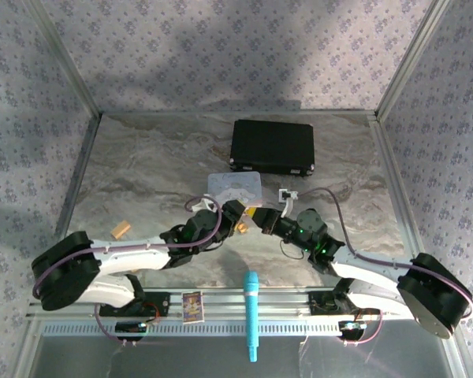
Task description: Unlock the padlock with the key
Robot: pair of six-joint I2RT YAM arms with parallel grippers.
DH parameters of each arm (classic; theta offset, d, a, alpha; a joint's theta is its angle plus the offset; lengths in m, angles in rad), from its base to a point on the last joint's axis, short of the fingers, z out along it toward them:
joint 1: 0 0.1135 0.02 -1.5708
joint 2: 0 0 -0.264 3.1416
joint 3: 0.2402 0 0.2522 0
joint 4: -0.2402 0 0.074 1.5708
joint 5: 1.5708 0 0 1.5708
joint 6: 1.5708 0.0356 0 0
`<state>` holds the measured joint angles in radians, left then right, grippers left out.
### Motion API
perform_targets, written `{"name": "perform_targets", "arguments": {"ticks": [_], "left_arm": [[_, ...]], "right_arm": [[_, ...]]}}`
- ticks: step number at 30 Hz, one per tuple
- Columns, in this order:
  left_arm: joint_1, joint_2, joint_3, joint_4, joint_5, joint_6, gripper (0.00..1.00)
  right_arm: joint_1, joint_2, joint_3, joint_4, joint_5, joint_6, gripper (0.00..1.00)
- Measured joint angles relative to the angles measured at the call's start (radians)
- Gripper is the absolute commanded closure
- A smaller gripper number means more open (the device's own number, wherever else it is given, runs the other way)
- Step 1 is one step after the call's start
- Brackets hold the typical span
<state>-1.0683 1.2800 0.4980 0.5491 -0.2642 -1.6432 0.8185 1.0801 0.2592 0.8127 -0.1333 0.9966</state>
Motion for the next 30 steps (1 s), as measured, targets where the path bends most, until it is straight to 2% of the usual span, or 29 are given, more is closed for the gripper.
{"name": "perform_targets", "arguments": {"ticks": [5, 11, 14, 22, 23, 25, 26, 27, 28, 30], "left_arm": [[-0.001, -0.083, -0.004, 0.001, -0.029, -0.005, 0.63], [-0.001, -0.067, -0.021, 0.003, -0.024, -0.031, 0.64], [-0.001, -0.061, -0.021, 0.004, -0.019, -0.047, 0.81], [0.001, -0.061, -0.021, -0.006, -0.025, -0.033, 1.0], [0.001, -0.063, -0.021, -0.013, -0.026, -0.026, 1.0], [0.001, -0.082, -0.019, -0.049, -0.029, 0.0, 1.0], [0.001, -0.102, -0.011, -0.095, -0.03, 0.023, 1.0], [0.001, -0.121, 0.003, -0.149, -0.037, 0.045, 1.0], [0.001, -0.141, 0.027, -0.215, -0.045, 0.074, 1.0], [0.009, -0.179, 0.075, -0.309, -0.053, 0.131, 1.0]], "right_arm": [[0.009, 0.001, 0.0, 0.005, 0.015, 0.0, 1.0], [0.02, 0.029, 0.002, 0.033, 0.026, 0.001, 1.0], [0.023, 0.034, 0.002, 0.034, 0.026, 0.001, 1.0], [0.031, 0.066, 0.011, 0.037, 0.026, 0.001, 1.0], [0.031, 0.07, 0.013, 0.035, 0.024, 0.0, 0.92], [0.029, 0.073, 0.02, 0.026, 0.008, -0.006, 0.59], [0.026, 0.072, 0.023, 0.024, -0.005, -0.015, 0.45], [0.022, 0.067, 0.026, 0.021, -0.014, -0.023, 0.29], [0.011, 0.051, 0.028, 0.005, -0.024, -0.04, 0.02], [-0.019, 0.0, 0.028, -0.042, -0.035, -0.068, 0.02]]}}
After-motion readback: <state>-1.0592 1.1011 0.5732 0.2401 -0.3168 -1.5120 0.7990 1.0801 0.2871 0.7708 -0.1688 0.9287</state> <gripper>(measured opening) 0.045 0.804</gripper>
